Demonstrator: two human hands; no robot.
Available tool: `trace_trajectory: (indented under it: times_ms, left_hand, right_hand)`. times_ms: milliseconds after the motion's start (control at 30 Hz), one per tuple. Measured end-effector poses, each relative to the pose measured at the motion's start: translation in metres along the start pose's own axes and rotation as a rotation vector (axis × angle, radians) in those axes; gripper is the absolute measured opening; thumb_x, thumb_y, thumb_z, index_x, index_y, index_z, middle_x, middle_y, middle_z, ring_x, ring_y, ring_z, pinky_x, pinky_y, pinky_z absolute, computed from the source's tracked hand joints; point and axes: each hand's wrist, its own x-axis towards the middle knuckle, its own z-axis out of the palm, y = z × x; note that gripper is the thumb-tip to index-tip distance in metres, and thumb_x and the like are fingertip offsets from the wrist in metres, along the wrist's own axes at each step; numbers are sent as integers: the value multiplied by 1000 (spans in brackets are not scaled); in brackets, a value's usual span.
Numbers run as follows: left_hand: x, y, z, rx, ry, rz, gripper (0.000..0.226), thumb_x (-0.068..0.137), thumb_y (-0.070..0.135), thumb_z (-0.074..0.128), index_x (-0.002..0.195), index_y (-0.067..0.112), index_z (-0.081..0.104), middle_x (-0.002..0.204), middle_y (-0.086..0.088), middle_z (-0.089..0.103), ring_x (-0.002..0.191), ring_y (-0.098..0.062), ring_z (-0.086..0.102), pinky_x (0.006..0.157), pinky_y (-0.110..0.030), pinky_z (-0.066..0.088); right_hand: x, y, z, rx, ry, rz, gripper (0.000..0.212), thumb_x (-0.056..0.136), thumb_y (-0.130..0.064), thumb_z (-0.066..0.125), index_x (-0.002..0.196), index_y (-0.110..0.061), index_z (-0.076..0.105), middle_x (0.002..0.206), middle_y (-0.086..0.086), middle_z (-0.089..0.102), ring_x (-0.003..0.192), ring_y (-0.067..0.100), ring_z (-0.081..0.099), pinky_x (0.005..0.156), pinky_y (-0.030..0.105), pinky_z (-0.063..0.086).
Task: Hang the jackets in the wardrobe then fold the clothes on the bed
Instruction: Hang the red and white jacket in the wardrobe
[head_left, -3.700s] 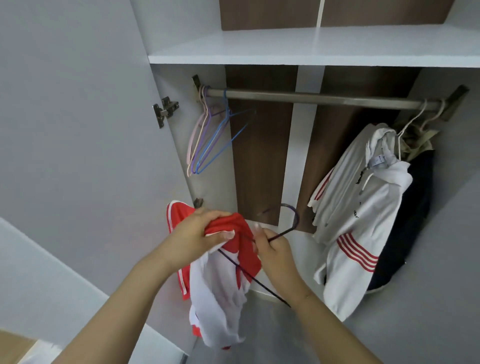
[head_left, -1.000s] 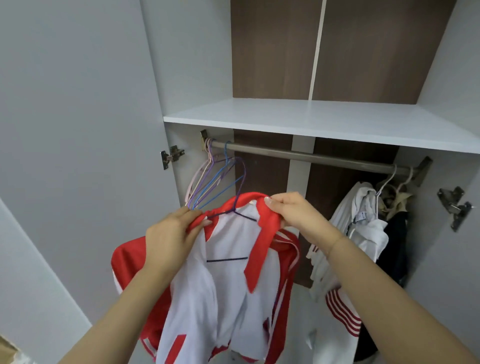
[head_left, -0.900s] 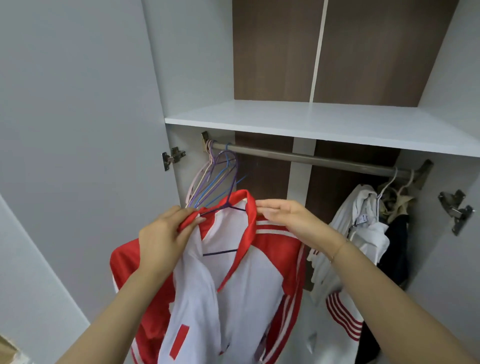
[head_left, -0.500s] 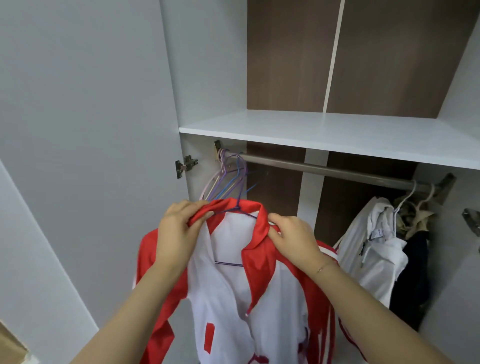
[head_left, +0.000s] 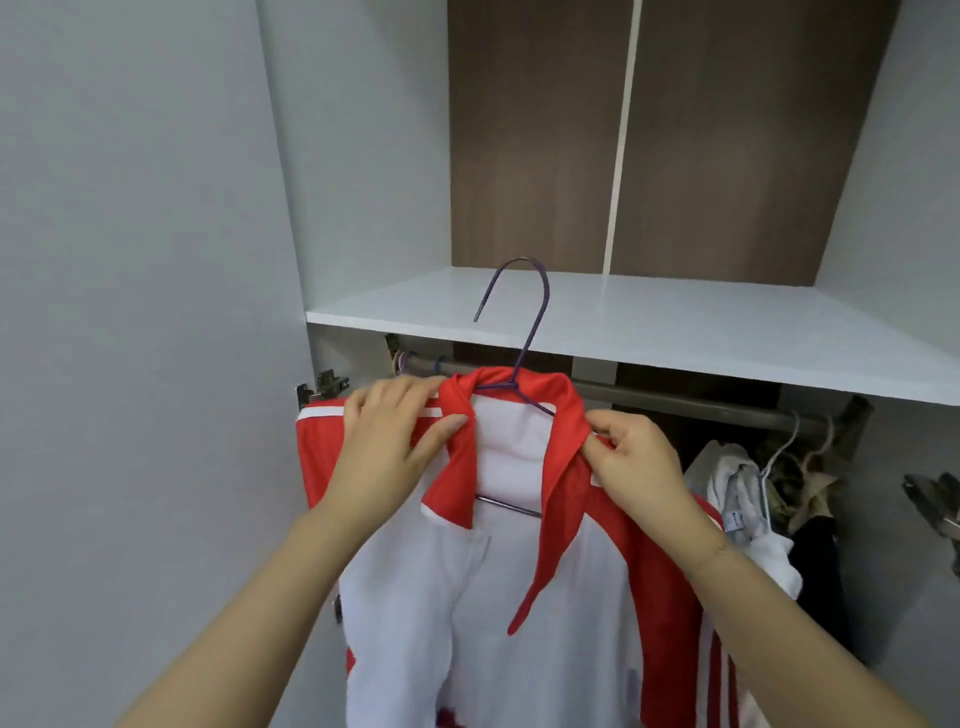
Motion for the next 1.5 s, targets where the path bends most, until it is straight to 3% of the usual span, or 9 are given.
trace_trajectory:
  times_ms: [133, 367, 700, 933, 1067, 1167, 1267, 1400, 1500]
  left_hand:
    - [80, -4, 0, -151, 140, 118, 38, 91, 54, 44, 96, 25, 67, 88, 13, 60, 87, -16, 55, 77, -29, 25]
    - [212, -4, 9, -470, 126, 169, 22, 93, 47, 58, 91, 28, 70, 90, 10, 69, 94, -16, 62, 90, -51, 46]
    - [384, 21, 101, -483, 95, 75, 23, 98, 39, 53, 97, 22, 69, 95, 4, 71, 91, -17, 52, 98, -34, 30]
    - [408, 1, 190, -294, -138, -39, 18, 96, 31, 53, 88, 20, 64, 94, -1, 70, 100, -26, 60, 93, -35, 35]
    - [396, -18, 219, -247, -294, -110, 10, 93, 25, 57, 84, 23, 62, 103, -5, 70, 105, -28, 60, 97, -37, 43]
    - [381, -19, 240, -128, -472, -134, 15, 96, 33, 54, 84, 25, 58, 111, -6, 67, 114, -28, 56, 99, -36, 41]
    - [381, -13, 238, 60, -427, -109, 24, 93, 47, 53, 80, 27, 55, 112, -3, 61, 119, -26, 46, 93, -36, 32]
    - [384, -14, 215, -146, -476, -138, 6, 89, 25, 64, 86, 23, 59, 110, -3, 65, 112, -23, 56, 93, -30, 41]
    - [375, -15, 186, -350, -516, -174, 12, 91, 7, 57, 96, 11, 67, 104, -8, 66, 92, -19, 59, 84, -25, 47]
  right_hand:
    - [46, -16, -21, 5, 128, 14, 31, 93, -29, 57, 63, -32, 66, 61, -13, 66, 67, 10, 62, 69, 33, 47]
    - [147, -43, -65, -244, 336, -57, 36, 94, -34, 55, 59, -28, 57, 56, -5, 56, 63, 15, 52, 60, 33, 39]
    - [305, 5, -113, -569, 491, 52, 27, 91, -30, 52, 72, -14, 63, 72, 4, 61, 84, 34, 61, 63, 31, 37]
    - [355, 94, -91, -540, 222, 111, 23, 91, -28, 57, 79, -11, 68, 86, 15, 69, 88, 35, 62, 72, 36, 47]
    - [354, 121, -68, -541, 94, 143, 26, 88, -24, 62, 64, -19, 52, 76, 6, 60, 81, 31, 57, 67, 31, 39]
    - [346, 124, -61, -682, -19, 160, 16, 86, -24, 66, 86, -21, 50, 100, 3, 55, 97, 25, 55, 79, 28, 38]
    - [344, 107, -65, -642, -166, 169, 13, 88, -13, 59, 80, -19, 52, 86, -3, 53, 86, 20, 53, 66, 23, 34]
    - [325, 71, -74, -507, -509, 287, 23, 89, -6, 49, 101, -5, 69, 95, 7, 67, 86, 15, 55, 89, 34, 51]
    - [305, 52, -77, -507, -517, 256, 28, 96, -13, 47, 111, -6, 69, 114, 11, 69, 97, 19, 62, 98, 36, 47]
